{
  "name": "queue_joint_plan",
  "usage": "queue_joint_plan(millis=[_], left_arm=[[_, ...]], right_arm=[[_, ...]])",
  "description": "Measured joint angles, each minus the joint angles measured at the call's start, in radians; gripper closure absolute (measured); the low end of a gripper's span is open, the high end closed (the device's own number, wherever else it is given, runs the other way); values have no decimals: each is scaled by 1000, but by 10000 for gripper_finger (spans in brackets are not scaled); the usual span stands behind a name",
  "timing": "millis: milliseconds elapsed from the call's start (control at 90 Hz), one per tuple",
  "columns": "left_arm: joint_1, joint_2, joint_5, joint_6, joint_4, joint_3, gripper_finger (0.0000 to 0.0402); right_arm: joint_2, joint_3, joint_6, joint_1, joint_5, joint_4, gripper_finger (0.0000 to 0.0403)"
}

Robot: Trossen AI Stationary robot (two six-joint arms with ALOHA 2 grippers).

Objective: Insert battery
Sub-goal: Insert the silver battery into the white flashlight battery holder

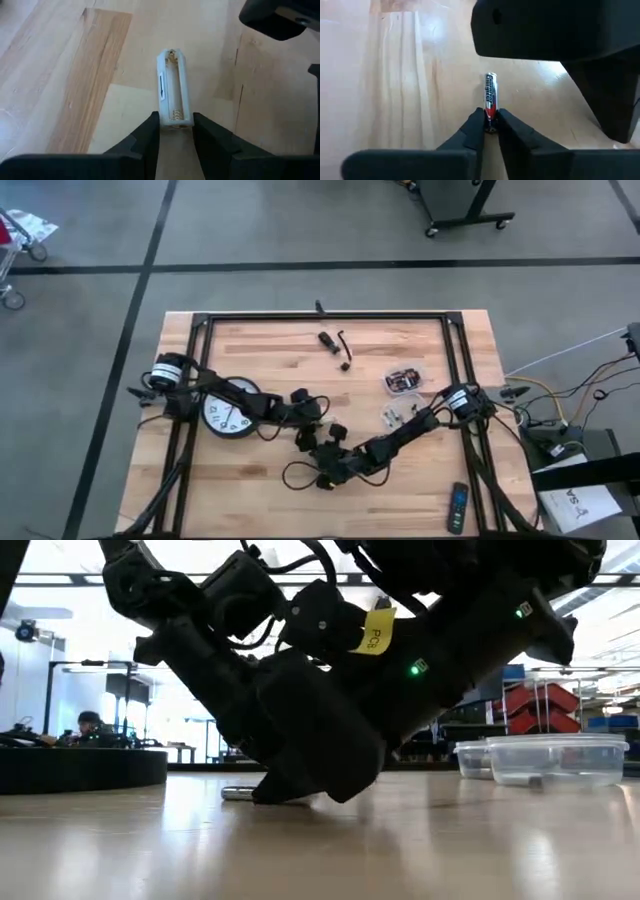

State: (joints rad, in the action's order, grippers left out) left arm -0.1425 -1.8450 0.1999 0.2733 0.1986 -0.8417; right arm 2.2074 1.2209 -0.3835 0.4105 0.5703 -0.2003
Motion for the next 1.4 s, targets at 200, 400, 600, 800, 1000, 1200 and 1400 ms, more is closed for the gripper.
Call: queue_joint_plan(millis=[200,400,600,800,1000,1200,1400], left_arm=[[0,0,0,1,-5,0,303],[0,0,0,9,-9,0,303],[-1,0,0,30,-11,0,303],[-11,0,2,54,-11,0,303],[-16,-1,8,59,-8,1,303],[-17,-1,7,60,-7,1,303],[-17,-1,2,43,-5,1,303]], right_arm=[[-33,-2,60,-3,-30,33,396],[-170,-9,142,-7,-93,330,398],[-331,-8,211,-14,-132,585,399],[-429,-11,277,-41,-162,712,400],[-450,-13,335,-98,-201,743,400],[-443,-13,373,-159,-242,744,400],[-442,-12,412,-221,-306,743,400]])
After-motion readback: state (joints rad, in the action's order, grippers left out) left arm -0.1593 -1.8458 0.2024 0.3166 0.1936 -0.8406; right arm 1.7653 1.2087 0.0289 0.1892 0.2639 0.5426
